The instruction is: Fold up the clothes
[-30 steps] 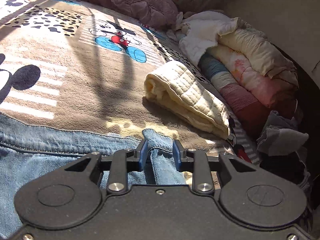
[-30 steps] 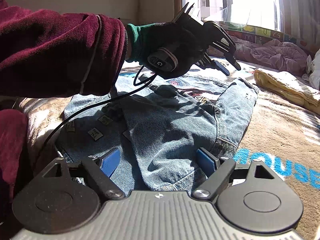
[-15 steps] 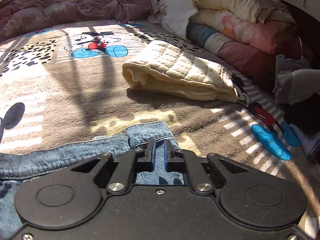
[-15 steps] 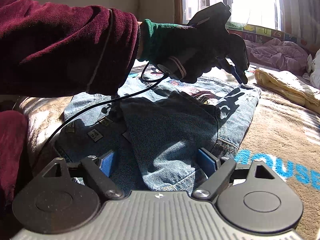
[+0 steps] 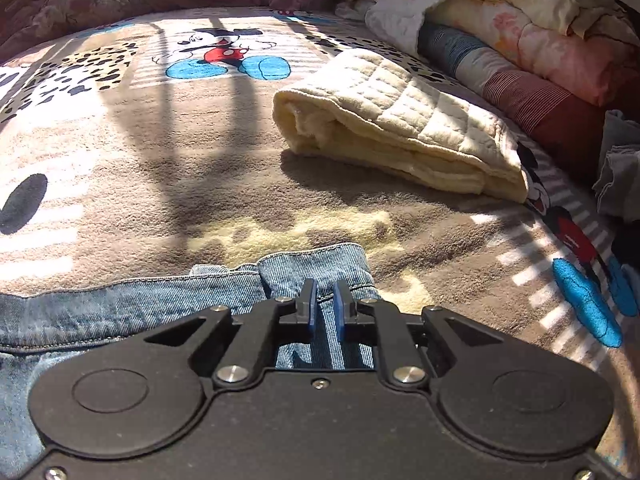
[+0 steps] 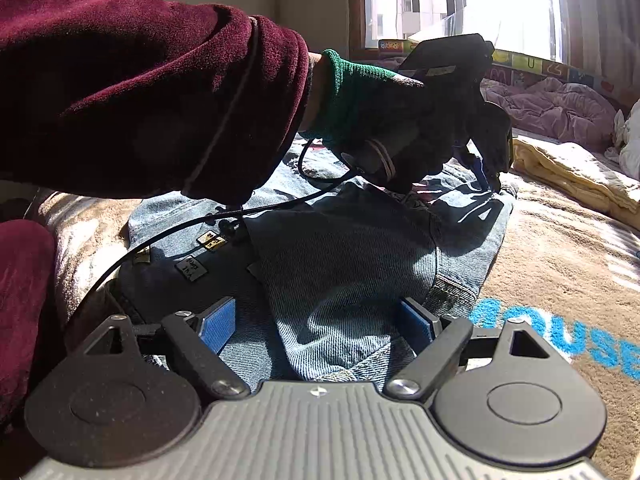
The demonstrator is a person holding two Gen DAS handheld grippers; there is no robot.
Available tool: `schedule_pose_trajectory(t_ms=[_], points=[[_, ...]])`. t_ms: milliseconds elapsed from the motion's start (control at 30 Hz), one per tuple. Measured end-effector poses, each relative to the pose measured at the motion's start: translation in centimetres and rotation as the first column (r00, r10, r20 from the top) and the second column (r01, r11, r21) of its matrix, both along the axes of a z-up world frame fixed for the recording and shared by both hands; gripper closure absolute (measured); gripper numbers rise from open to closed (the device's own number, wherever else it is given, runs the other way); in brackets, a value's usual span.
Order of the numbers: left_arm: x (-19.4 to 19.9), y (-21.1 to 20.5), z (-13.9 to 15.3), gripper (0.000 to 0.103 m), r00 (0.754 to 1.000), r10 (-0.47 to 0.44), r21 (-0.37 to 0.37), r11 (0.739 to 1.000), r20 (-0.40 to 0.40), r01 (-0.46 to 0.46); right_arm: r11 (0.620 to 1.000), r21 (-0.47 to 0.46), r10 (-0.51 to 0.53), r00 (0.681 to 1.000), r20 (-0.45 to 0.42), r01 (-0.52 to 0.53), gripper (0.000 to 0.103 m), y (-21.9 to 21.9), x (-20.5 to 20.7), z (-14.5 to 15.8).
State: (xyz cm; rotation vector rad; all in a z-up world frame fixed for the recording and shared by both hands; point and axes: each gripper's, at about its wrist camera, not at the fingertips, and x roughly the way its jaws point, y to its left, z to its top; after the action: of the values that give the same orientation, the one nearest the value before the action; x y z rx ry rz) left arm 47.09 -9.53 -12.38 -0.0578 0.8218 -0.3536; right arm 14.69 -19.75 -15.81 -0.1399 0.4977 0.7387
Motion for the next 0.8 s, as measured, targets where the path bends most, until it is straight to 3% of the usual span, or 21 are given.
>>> schedule_pose_trajectory(t_ms=[67, 100, 233, 367, 467, 600, 700, 800], points=[[-1.8, 1.1, 1.9, 0.067, 0.997, 0.036, -0.005, 0.999, 0.075, -0.036, 1.000, -0.004, 0.004, 1.000, 0.000, -0.004, 0.018, 0.1, 0.0, 0.0], [-2.9, 1.9, 2.6, 0.061, 0.994, 0.061, 0.001, 0.998, 0.087, -0.062, 1.000, -0.006, 0.006, 1.000, 0.001, -0.006, 0.018, 0.2, 0.1, 0.1], [-8.7, 6.6, 4.9, 0.056, 0.977, 0.160, -0.049, 0.987, 0.139, -0.155, 1.000, -0.016, 0.012, 1.000, 0.009, -0.012, 0.018, 0.5, -0.1, 0.3], [-15.8, 12.7, 6.3, 0.053, 0.940, 0.304, -0.146, 0.948, 0.153, -0.282, 1.000, -0.020, 0.013, 1.000, 0.027, -0.013, 0.021, 0.6, -0.8, 0.6], [-20.8, 17.0, 6.6, 0.052, 0.897, 0.418, -0.208, 0.899, 0.144, -0.386, 1.000, -0.019, 0.009, 0.999, 0.049, -0.008, 0.026, 0.2, -1.5, 1.1], [-25.4, 21.9, 5.1, 0.052, 0.833, 0.551, -0.325, 0.796, 0.043, -0.510, 1.000, -0.023, 0.007, 0.997, 0.074, -0.005, 0.026, -0.5, -2.6, 1.7], [-27.2, 23.5, 3.4, 0.052, 0.814, 0.580, -0.400, 0.738, -0.037, -0.544, 0.999, -0.040, 0.021, 0.996, 0.085, -0.017, 0.026, -0.9, -3.6, 1.8], [-27.6, 23.6, 1.8, 0.053, 0.810, 0.578, -0.439, 0.706, -0.096, -0.556, 0.998, -0.053, 0.032, 0.995, 0.095, -0.027, 0.026, -1.1, -4.5, 1.6]])
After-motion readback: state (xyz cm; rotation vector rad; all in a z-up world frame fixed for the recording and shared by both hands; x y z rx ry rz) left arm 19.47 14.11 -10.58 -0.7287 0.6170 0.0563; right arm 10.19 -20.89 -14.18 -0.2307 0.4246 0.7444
